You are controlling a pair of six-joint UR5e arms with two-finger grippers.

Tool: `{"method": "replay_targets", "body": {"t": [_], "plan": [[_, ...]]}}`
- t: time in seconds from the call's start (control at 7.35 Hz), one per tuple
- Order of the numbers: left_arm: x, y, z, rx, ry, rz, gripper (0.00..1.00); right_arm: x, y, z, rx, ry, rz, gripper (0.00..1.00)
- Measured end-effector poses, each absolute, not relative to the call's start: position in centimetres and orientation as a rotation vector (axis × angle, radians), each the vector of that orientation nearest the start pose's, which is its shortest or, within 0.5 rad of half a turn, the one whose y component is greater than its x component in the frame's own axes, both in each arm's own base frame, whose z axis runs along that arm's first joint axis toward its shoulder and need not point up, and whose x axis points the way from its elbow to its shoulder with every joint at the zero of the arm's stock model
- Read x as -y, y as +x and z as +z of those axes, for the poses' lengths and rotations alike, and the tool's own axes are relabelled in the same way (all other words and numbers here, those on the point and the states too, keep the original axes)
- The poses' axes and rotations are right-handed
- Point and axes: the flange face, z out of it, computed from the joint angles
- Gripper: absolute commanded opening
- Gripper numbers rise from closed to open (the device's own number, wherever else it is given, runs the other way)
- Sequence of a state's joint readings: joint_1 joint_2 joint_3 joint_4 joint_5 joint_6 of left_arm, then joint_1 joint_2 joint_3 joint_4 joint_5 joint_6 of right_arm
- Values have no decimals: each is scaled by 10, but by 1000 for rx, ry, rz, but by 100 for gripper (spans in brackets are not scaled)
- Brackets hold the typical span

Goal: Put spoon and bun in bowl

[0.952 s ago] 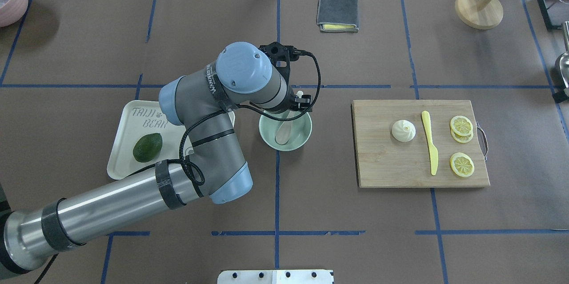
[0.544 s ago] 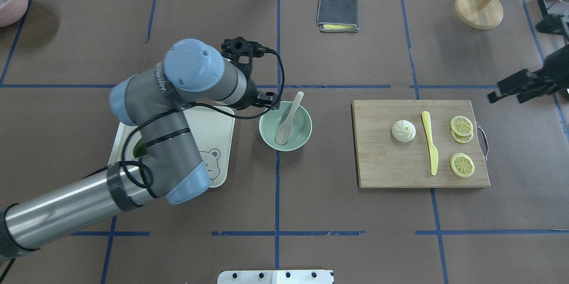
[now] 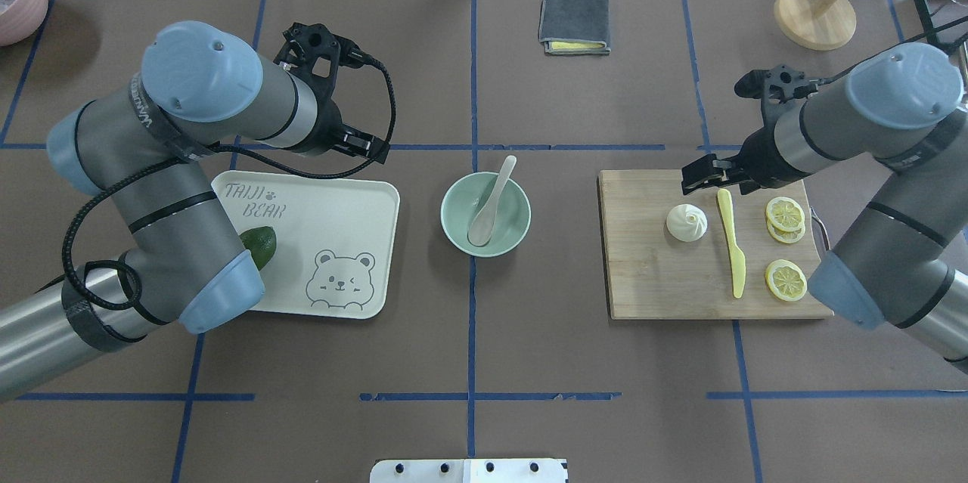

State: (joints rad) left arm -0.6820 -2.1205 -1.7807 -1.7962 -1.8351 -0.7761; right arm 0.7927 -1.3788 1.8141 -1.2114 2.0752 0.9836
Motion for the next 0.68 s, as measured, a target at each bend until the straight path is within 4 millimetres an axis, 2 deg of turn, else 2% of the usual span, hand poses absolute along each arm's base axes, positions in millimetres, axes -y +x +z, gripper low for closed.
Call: {"method": "replay_targets", "body": {"t": [0.27, 0.68], "plan": [[487, 427, 225, -886, 486, 239, 87, 453, -375, 403, 809, 124, -18, 88], [486, 426, 225, -886, 486, 239, 88, 446, -384, 402, 781, 106, 5, 85]]}}
